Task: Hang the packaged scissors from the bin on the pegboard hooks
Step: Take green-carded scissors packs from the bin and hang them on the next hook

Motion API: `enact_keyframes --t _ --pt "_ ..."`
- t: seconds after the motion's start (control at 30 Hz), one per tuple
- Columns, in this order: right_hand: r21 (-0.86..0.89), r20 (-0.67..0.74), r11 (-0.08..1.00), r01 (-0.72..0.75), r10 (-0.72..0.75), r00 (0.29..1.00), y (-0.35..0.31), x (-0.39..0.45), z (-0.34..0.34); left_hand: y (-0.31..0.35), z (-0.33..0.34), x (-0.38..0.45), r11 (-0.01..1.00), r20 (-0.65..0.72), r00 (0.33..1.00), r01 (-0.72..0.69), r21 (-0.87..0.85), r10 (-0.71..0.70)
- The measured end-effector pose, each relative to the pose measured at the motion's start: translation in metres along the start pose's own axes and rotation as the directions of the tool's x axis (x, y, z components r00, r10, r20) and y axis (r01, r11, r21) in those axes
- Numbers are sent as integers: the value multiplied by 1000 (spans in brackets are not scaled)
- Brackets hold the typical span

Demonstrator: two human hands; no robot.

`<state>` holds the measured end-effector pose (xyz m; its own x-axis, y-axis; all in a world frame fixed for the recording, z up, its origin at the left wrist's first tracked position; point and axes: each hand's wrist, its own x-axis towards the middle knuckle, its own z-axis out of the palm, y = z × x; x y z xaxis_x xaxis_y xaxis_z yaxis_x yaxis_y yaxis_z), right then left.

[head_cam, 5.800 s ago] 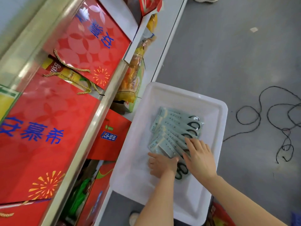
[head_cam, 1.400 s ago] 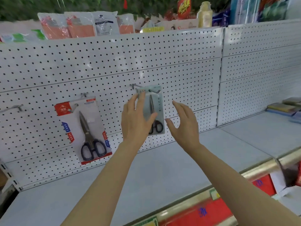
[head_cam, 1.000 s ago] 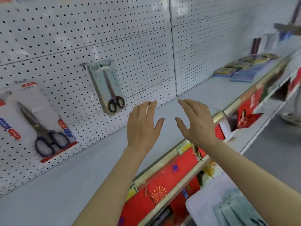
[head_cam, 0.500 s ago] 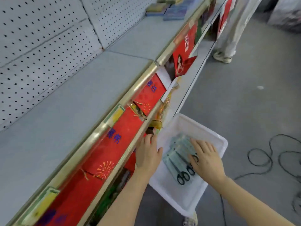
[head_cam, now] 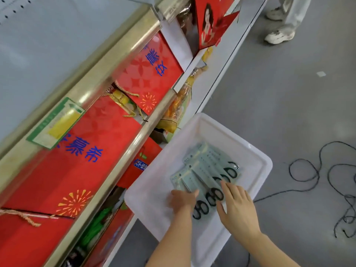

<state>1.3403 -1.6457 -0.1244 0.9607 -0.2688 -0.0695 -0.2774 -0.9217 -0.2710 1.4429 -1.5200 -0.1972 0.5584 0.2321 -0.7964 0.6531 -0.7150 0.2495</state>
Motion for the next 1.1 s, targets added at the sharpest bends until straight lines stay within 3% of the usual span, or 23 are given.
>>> enact_keyframes --t 0.17,0.33,0.53,0.6,0.73,0.87,1.0,1.1 --pt "1 47 1000 -4 4 999 5 7 23 3 32 8 990 -140 988 74 120 -57" --pt "-34 99 999 -16 20 995 6 21 47 -16 23 17 998 -270 963 25 49 -11" --pt "-97 267 990 -106 129 955 -3 67 87 -39 -4 15 980 -251 954 -125 157 162" --pt "-172 320 978 -118 169 932 -7 75 102 -45 -13 13 976 -236 949 -194 94 211" --pt "-205 279 973 -102 158 947 -18 72 117 -50 -37 2 968 -224 948 -243 -57 225" --pt "-50 226 994 -97 105 968 -29 63 106 -46 -54 -16 915 -180 945 -313 -257 273" --pt "217 288 969 -120 54 956 -44 67 71 -34 -78 -47 806 -312 892 -437 -400 328" --pt "467 270 846 -259 142 952 -74 80 23 -22 -106 -80 694 -440 824 -549 -465 357"
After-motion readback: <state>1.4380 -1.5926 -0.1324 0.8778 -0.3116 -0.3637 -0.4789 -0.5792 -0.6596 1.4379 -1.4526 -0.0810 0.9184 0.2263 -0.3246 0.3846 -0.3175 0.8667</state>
